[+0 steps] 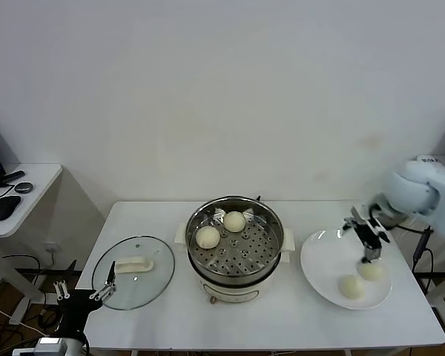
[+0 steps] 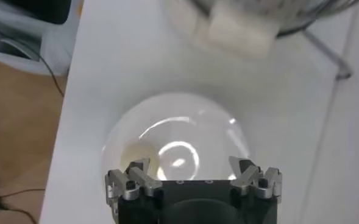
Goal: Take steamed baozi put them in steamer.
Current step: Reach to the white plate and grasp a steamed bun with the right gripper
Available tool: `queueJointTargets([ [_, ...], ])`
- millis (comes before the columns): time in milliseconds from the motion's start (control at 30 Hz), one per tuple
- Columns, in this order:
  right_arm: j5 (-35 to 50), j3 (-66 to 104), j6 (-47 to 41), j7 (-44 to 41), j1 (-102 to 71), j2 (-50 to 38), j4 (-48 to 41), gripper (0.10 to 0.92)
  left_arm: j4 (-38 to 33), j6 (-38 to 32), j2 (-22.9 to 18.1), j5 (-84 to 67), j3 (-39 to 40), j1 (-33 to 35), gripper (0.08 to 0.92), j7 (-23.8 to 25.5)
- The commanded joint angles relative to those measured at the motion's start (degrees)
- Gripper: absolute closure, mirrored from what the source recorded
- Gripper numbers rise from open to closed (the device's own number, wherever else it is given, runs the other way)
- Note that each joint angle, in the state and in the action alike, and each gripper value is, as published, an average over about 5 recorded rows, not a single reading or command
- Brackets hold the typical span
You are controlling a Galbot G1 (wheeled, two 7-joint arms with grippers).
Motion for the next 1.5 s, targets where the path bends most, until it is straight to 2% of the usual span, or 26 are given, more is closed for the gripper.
queueJointTargets([
  [33, -7.05, 17.10, 3.14, 2.75, -24.98, -5.77, -1.45, 0.203, 0.13, 0.37, -0.01, 0.12, -0.37, 0.20, 0.177, 0.19],
  [333, -8.46, 23.60, 2.14, 5.53, -32.19, -0.21, -4.39, 0.203, -0.30, 0.45, -0.53, 0.17, -1.06, 0.78, 0.177, 0.28],
  [1033, -11.08, 30.64, 0.51, 6.21, -40.30, 2.91, -9.10, 0.204, -0.21, 0.61, -0.71, 0.18, -1.45, 0.89, 0.177, 0.38],
  [1500, -11.21, 31.02, -0.92, 6.71, -40.14, 5.31, -10.13, 0.361, -0.36, 0.56, -0.89, 0.20, -1.66, 0.95, 0.177, 0.41],
])
